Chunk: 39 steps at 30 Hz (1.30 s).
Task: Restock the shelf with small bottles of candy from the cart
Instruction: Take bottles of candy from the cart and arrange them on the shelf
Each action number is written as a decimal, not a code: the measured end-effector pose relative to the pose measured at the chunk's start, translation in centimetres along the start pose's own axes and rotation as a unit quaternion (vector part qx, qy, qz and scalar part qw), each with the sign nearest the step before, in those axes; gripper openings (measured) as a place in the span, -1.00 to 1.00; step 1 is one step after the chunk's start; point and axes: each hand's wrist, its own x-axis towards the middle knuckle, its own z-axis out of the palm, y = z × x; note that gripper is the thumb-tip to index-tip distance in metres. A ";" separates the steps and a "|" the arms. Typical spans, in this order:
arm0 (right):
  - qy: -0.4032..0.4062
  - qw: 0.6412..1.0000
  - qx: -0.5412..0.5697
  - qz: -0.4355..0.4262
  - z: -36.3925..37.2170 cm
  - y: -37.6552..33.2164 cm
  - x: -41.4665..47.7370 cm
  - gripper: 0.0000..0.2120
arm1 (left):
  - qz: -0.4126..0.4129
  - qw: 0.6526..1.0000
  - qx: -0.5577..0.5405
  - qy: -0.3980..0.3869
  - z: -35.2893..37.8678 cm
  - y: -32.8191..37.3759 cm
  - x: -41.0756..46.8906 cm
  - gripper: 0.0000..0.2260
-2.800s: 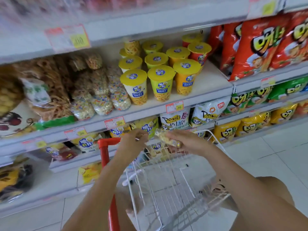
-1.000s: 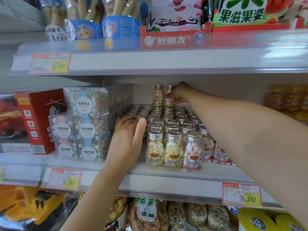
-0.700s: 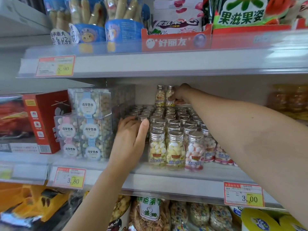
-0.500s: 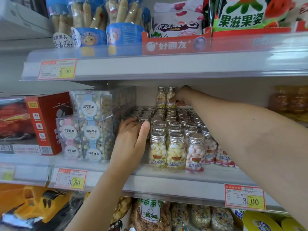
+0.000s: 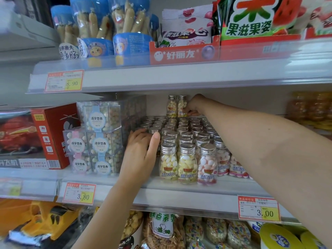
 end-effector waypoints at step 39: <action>0.077 0.980 -0.007 -0.186 -18.2 12.7 -34.5 -0.78 | 0.015 0.973 -0.191 -0.127 -1.2 22.8 -15.7 -0.94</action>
